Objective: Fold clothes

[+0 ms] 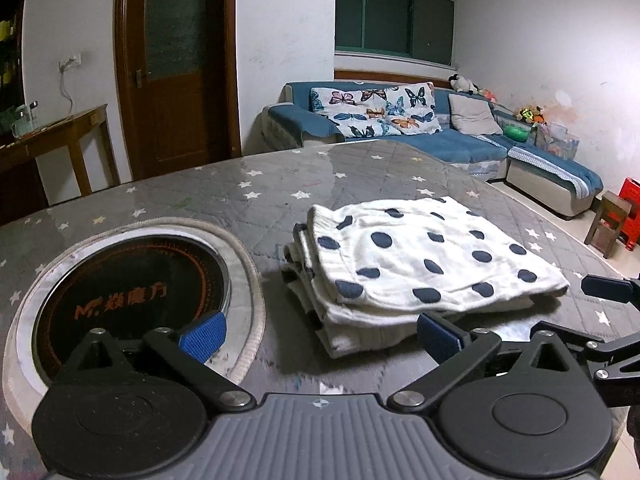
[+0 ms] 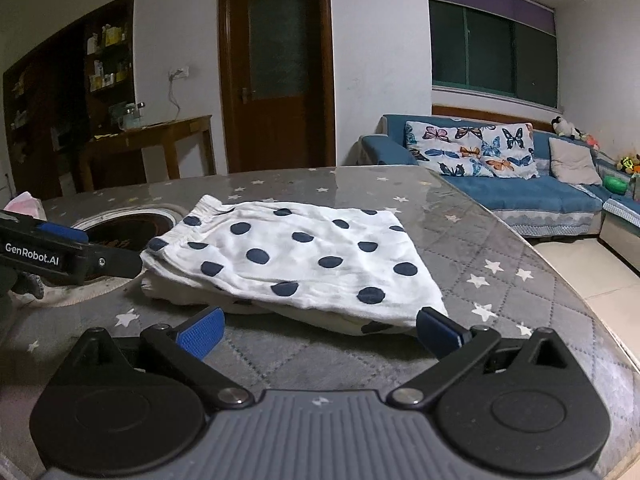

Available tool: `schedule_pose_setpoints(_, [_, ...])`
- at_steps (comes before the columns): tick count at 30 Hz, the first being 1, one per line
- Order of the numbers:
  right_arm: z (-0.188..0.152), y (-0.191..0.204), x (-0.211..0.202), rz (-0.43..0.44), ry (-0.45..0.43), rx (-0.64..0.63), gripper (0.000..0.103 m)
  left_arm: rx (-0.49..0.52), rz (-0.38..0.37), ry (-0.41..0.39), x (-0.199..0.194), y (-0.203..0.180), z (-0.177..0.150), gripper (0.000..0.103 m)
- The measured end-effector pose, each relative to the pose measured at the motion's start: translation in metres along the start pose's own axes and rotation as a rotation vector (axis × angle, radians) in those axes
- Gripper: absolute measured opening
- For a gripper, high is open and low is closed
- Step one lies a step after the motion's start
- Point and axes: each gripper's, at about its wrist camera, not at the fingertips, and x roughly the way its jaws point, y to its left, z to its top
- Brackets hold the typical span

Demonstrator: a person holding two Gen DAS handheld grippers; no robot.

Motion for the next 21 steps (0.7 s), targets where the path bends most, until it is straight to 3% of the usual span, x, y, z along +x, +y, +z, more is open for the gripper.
schedule_pose_setpoints(21, [-0.015,0.020,-0.023,-0.025,-0.031,0.036,0.103,0.038,0.023,0.027,-0.014,-0.014,-0.023,0.103])
